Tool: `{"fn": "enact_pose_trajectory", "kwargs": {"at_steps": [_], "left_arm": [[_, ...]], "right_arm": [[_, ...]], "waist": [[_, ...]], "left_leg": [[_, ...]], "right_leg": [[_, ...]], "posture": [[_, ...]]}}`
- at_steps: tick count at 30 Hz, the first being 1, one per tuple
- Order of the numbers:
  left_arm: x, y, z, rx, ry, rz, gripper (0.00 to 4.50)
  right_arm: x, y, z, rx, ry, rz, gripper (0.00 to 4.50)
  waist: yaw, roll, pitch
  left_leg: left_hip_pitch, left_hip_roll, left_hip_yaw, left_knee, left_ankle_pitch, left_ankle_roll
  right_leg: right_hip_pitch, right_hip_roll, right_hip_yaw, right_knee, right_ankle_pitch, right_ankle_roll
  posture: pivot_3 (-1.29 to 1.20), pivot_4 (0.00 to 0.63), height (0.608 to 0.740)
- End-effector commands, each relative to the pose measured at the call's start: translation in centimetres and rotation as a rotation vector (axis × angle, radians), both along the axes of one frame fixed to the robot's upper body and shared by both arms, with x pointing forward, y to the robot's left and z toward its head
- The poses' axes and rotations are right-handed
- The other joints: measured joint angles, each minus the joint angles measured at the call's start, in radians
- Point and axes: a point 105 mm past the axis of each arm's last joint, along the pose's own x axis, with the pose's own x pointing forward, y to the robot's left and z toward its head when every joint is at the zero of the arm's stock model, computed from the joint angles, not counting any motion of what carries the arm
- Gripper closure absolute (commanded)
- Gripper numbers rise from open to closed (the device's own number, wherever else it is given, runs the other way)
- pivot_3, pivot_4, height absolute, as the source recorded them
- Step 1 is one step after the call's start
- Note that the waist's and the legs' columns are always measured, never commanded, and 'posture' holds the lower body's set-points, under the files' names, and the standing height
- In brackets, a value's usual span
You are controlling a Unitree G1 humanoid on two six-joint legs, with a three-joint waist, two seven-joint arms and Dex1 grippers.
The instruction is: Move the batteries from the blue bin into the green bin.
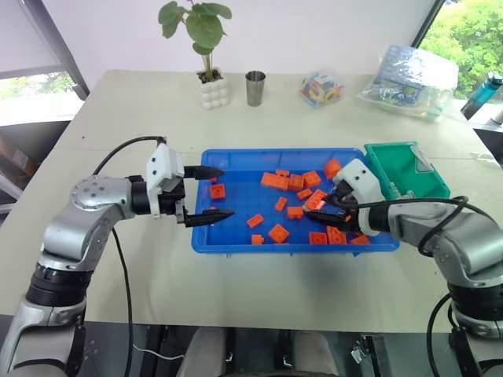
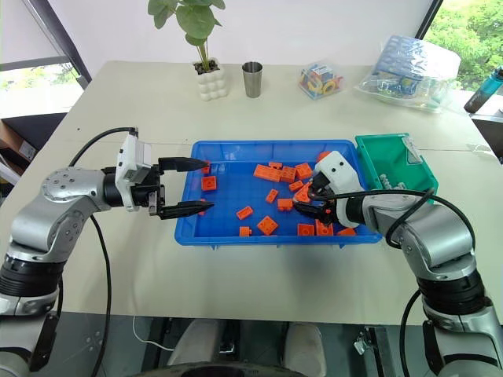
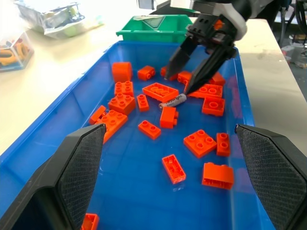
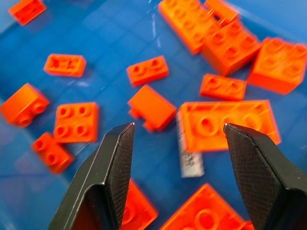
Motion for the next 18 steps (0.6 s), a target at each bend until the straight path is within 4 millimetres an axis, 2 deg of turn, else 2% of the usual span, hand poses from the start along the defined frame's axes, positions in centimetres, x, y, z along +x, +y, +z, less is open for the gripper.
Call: {"fn": "enact_pose_trajectory", "kwargs": {"at_steps": [1, 6, 9, 18], "left_arm": [[-0.4, 0.1, 0.9, 0.014, -0.048, -0.002, 0.0], [-0.4, 0.2, 0.8, 0.016, -0.049, 0.0, 0.0], [-0.5, 0.2, 0.7, 0.018, -0.048, -0.002, 0.0], [-0.2, -0.1, 0.9, 0.018, -0.057, -0.013, 0.0]], "right_arm": [[-0.4, -0.6, 0.1, -0.018, -0.002, -0.008, 1.48], [-1.4, -1.5, -0.4, -0.021, 0.03, -0.037, 1.48], [-1.6, -1.4, -0.7, 0.005, 0.045, -0.043, 1.48], [-0.7, -0.5, -2.1, 0.014, 0.062, -0.025, 1.48]], "waist": [[0.0, 0.0, 0.0], [0.0, 0.0, 0.0], [0.0, 0.0, 0.0], [0.001, 0.0, 0.0]], "left_leg": [[0.0, 0.0, 0.0, 0.0, 0.0, 0.0], [0.0, 0.0, 0.0, 0.0, 0.0, 0.0], [0.0, 0.0, 0.0, 0.0, 0.0, 0.0], [0.0, 0.0, 0.0, 0.0, 0.0, 0.0]], "right_leg": [[0.0, 0.0, 0.0, 0.0, 0.0, 0.0], [0.0, 0.0, 0.0, 0.0, 0.0, 0.0], [0.0, 0.0, 0.0, 0.0, 0.0, 0.0], [0.0, 0.0, 0.0, 0.0, 0.0, 0.0]], "posture": [[0.0, 0.15, 0.699], [0.0, 0.15, 0.699], [0.0, 0.15, 0.699], [0.0, 0.15, 0.699]]}}
